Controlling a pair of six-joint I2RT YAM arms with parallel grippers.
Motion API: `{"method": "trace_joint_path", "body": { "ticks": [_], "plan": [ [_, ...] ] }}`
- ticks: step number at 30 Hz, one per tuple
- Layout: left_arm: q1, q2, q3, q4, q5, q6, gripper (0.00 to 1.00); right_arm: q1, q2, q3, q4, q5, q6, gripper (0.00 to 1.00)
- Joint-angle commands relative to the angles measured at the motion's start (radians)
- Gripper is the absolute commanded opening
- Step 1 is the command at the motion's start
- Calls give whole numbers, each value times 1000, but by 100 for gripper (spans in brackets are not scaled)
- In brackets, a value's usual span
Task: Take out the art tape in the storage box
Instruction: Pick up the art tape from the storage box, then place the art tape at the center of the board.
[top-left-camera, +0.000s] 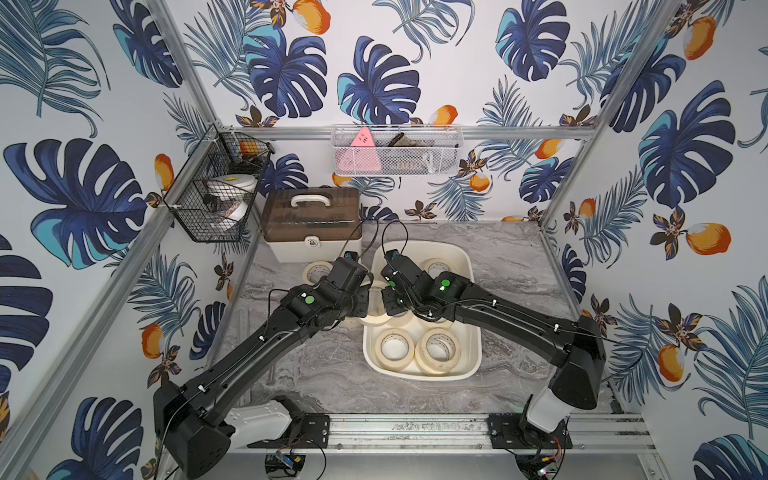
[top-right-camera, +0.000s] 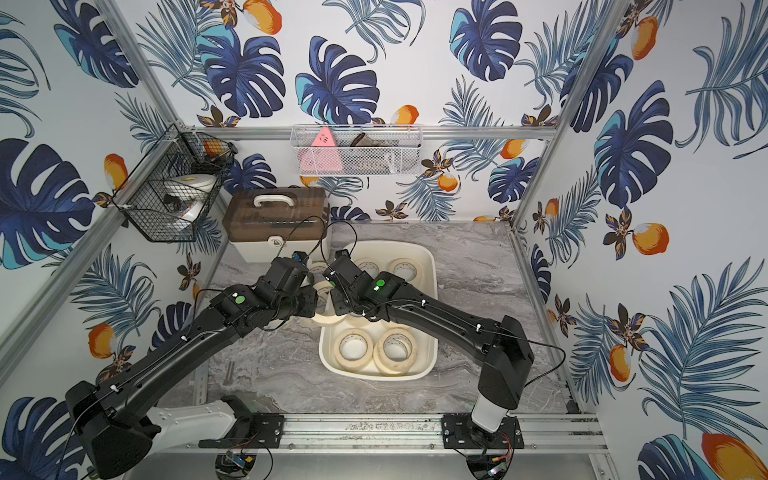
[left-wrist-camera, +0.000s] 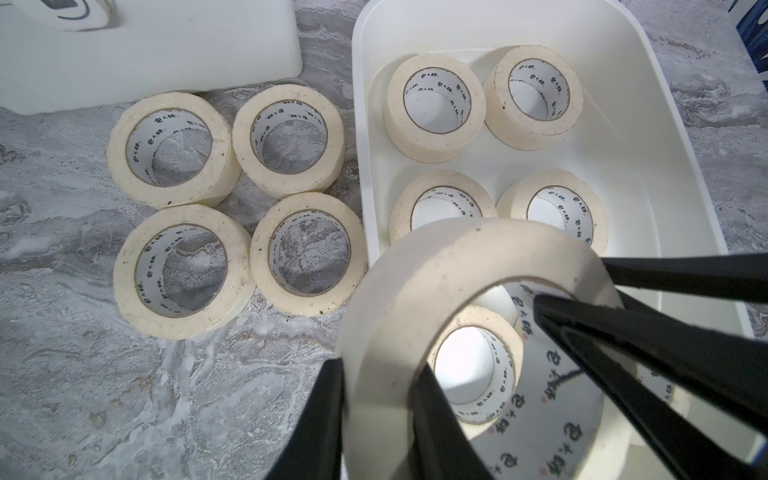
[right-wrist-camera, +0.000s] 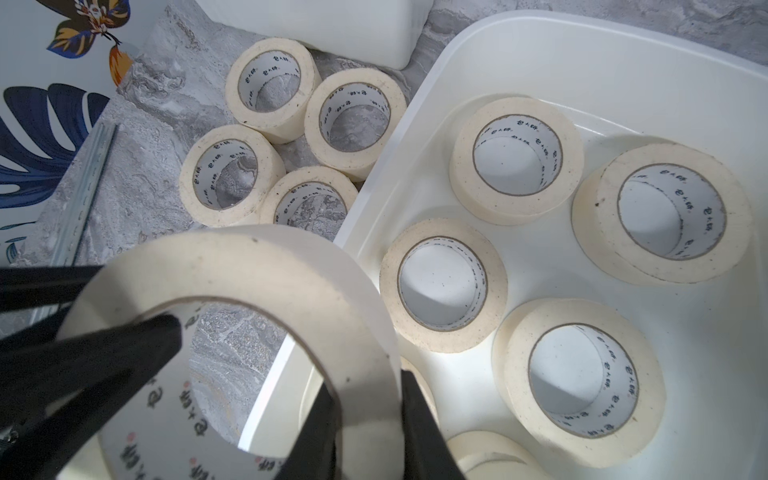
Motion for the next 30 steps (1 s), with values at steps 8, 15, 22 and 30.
{"method": "trace_joint_path", "body": {
  "ticks": [8,15,22,30],
  "plan": [
    [2,-14,-12,15,-21,-38,0,2,-68,-38,66,-40,-42,45],
    [4,-11,1,-33,-120,-111,0,2,-138,-67,50,-19,-57,53],
    [22,-18,-5,-102,-232,-207,0,0,-200,-111,37,54,-72,57],
    [39,-77,-87,-228,-292,-414,0,-1,-219,-142,30,102,-79,59]
  ]
}}
